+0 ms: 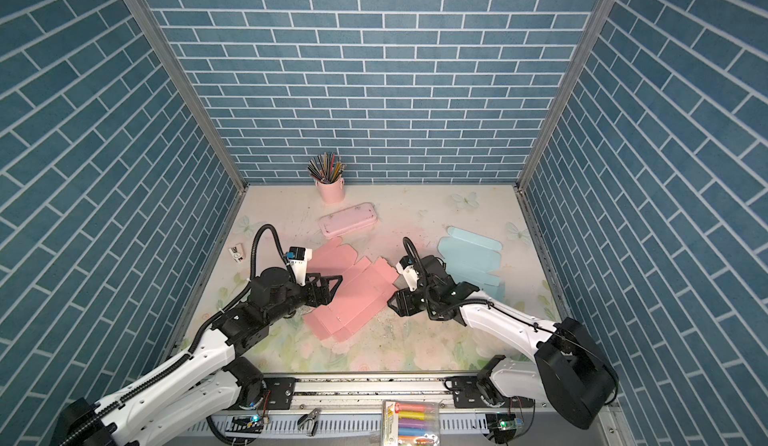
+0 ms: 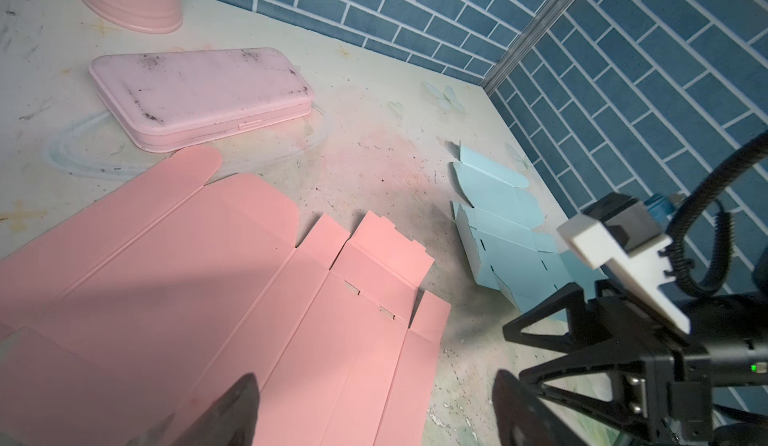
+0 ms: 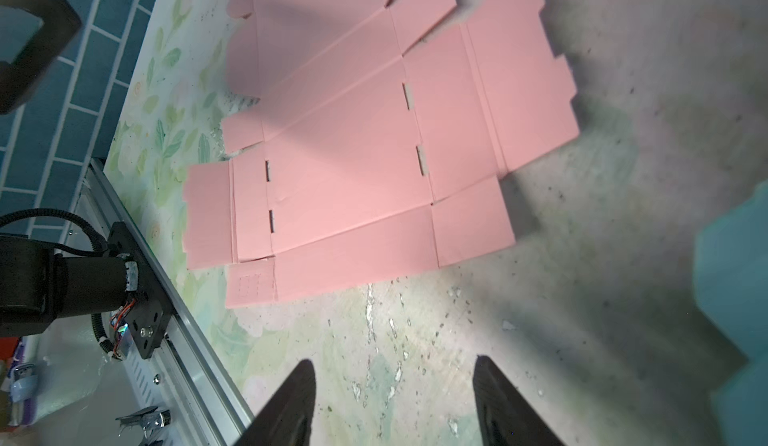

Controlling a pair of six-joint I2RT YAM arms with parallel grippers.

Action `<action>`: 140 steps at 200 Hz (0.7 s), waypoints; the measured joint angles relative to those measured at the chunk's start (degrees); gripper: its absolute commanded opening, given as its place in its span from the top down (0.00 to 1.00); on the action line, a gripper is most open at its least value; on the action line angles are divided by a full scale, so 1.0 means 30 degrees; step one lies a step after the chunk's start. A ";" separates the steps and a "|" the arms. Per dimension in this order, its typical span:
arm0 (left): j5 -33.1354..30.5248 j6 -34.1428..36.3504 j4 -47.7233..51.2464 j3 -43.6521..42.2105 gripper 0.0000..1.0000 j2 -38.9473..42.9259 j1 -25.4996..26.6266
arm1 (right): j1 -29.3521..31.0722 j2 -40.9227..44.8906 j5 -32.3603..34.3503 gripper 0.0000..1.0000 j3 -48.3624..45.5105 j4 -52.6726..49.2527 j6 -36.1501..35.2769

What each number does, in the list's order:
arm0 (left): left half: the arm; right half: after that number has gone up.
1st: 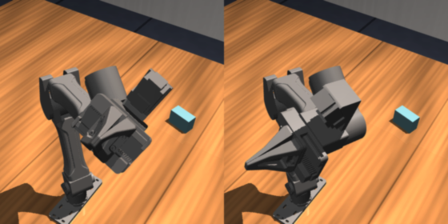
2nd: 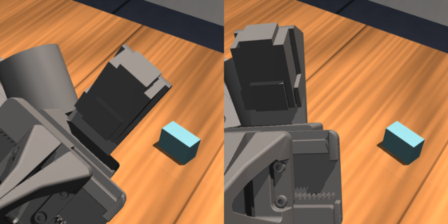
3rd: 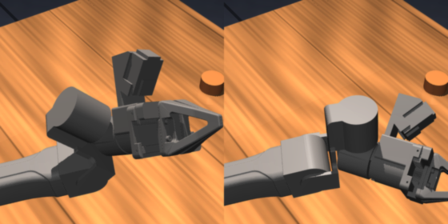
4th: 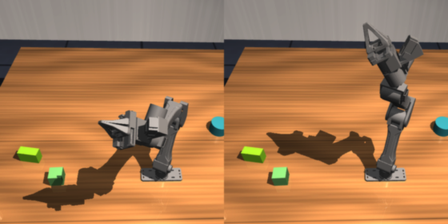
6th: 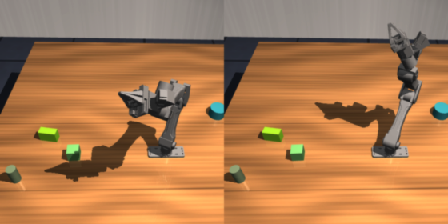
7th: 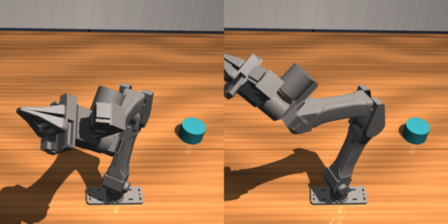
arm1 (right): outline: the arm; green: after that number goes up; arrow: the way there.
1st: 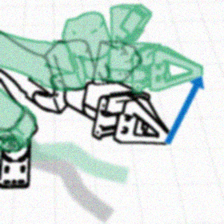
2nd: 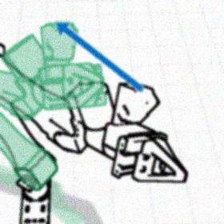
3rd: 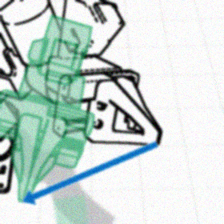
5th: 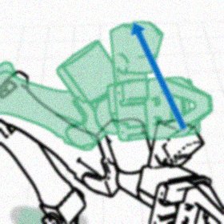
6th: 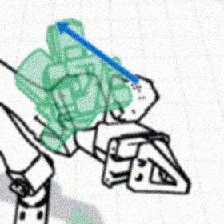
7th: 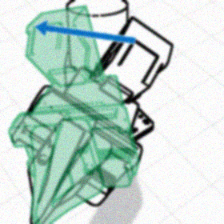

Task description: Fold the paper box

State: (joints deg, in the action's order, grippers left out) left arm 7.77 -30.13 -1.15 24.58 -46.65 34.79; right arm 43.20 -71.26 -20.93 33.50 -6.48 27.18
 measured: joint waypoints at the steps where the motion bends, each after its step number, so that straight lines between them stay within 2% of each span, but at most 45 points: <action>1: 0.0007 -0.0007 -0.0022 -0.0015 0.12 0.0000 0.0000 | 0.0000 -0.0007 -0.0044 0.39 -0.0087 0.0109 0.0051; 64: 0.0124 -0.0262 -0.0153 -0.0612 0.12 0.0510 0.0000 | -0.1020 -0.0743 -0.0954 0.39 -0.2317 0.4452 0.2142; 140: 0.0590 -0.0306 -0.0459 -0.0670 0.12 0.0612 0.0000 | -0.2011 -0.2579 -0.1654 0.42 -0.2798 0.8160 0.3526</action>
State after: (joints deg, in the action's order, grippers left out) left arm 9.54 -31.05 -2.52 22.57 -44.82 34.79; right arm 37.17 -79.00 -25.89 25.10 18.00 37.76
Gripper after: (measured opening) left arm 0.884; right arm 0.595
